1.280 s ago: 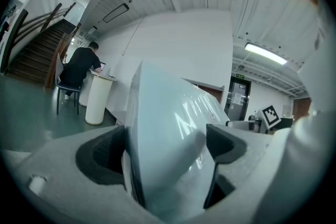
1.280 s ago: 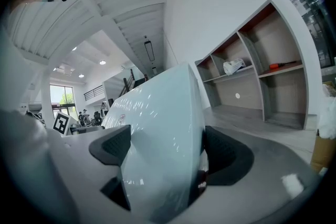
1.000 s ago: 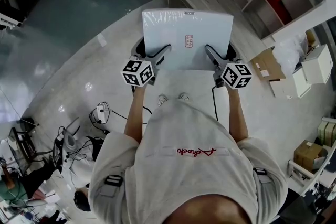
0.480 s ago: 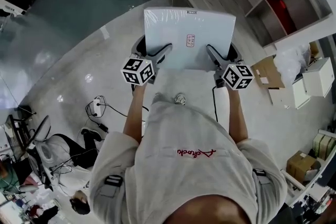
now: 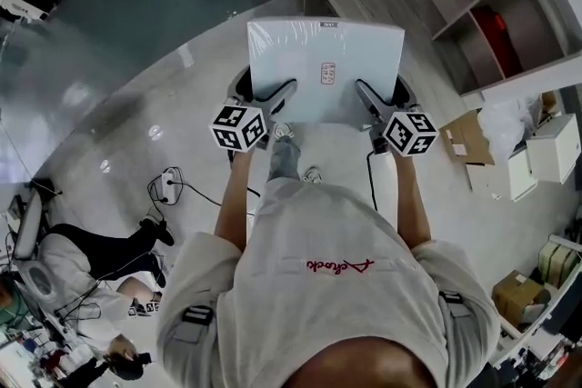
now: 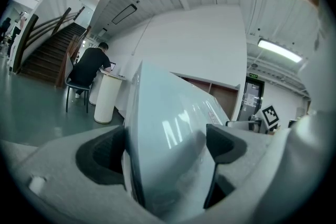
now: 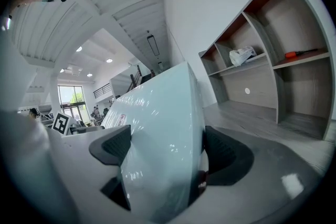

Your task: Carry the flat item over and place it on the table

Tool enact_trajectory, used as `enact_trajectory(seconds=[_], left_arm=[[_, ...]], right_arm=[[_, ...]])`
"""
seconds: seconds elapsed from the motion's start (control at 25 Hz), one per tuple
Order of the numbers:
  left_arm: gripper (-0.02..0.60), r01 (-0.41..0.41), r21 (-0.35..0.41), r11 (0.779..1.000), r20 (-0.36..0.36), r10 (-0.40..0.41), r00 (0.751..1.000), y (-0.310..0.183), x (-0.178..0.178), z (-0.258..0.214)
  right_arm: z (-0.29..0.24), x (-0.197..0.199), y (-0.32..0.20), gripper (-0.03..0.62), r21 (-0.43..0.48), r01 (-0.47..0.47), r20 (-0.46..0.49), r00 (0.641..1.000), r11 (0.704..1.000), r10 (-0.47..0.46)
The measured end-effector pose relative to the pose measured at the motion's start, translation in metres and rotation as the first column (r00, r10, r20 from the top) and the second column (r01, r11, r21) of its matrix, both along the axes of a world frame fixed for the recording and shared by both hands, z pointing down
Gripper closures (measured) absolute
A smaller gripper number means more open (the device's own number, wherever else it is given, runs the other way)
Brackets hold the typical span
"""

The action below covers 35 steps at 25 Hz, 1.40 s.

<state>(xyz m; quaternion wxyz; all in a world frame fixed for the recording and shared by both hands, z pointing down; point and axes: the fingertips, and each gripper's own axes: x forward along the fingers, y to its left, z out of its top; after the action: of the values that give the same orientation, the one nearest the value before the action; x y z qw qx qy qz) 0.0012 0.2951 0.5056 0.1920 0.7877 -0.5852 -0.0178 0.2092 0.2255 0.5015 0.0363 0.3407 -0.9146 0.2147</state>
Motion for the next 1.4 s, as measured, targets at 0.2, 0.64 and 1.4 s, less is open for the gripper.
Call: enact_trajectory(seconds=[0.2, 0.64, 1.4], left_arm=[[0.092, -0.026, 0.006, 1.0, -0.012, 0.026, 1.0, -0.032, -0.012, 0.008], [0.092, -0.108, -0.005, 0.994, -0.036, 0.108, 0.994, -0.148, -0.057, 0.007], [0.092, -0.221, 0.028, 0.975, -0.05, 0.222, 0.974, -0.287, -0.142, -0.002]], right_arm=[[0.005, -0.01, -0.027, 0.151, 0.007, -0.027, -0.014, 1.0, 1.0, 0.027], [0.001, -0.05, -0.125, 0.151, -0.003, -0.109, -0.038, 0.993, 0.994, 0.109], [-0.014, -0.133, -0.238, 0.151, 0.035, -0.223, -0.053, 0.973, 0.974, 0.225]])
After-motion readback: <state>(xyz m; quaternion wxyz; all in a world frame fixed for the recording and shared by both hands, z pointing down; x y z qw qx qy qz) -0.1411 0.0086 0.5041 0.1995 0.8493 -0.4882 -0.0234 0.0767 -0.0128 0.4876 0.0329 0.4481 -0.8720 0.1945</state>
